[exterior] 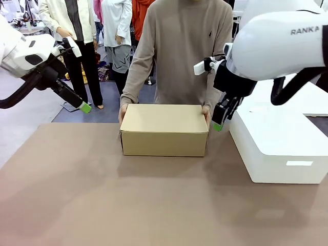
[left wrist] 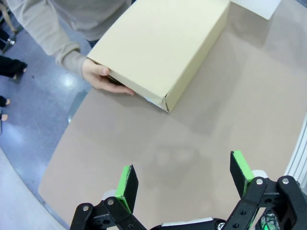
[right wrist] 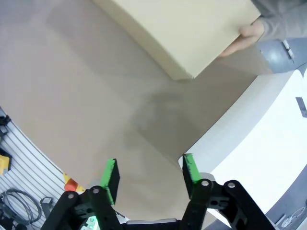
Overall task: Pack the shoes into the box.
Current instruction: Press down on the lid of the Shoes Box.
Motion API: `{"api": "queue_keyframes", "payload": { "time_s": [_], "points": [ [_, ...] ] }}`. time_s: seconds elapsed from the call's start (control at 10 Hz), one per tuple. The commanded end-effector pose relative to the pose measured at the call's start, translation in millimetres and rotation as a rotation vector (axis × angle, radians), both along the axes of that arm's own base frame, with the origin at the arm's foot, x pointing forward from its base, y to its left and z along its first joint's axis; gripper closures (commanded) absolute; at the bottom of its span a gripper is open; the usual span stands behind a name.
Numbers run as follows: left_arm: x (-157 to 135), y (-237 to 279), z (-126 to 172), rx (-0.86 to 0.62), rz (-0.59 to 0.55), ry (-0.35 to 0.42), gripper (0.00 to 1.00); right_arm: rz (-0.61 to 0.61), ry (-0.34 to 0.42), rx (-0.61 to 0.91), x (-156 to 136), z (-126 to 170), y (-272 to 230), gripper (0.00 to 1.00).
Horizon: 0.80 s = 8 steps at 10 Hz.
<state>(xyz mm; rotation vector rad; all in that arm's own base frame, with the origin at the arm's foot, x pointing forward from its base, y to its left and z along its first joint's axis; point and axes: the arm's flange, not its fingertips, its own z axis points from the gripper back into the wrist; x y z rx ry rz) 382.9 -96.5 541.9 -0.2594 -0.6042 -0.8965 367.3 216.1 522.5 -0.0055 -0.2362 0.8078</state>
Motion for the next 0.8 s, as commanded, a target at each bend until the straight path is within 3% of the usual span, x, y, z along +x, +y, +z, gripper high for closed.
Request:
{"api": "queue_keyframes", "payload": {
  "time_s": [0.0, 0.7],
  "points": [
    [2.2, 1.1, 0.0, 0.004, 0.008, -0.004, 0.00, 0.012, 0.008, 0.008, -15.6, -6.3, -10.5, 0.00],
    [2.2, 1.1, 0.0, 0.004, 0.008, -0.004, 0.00, -0.003, 0.012, 0.000, -17.8, -9.1, -11.0, 0.00]
  ]
}}
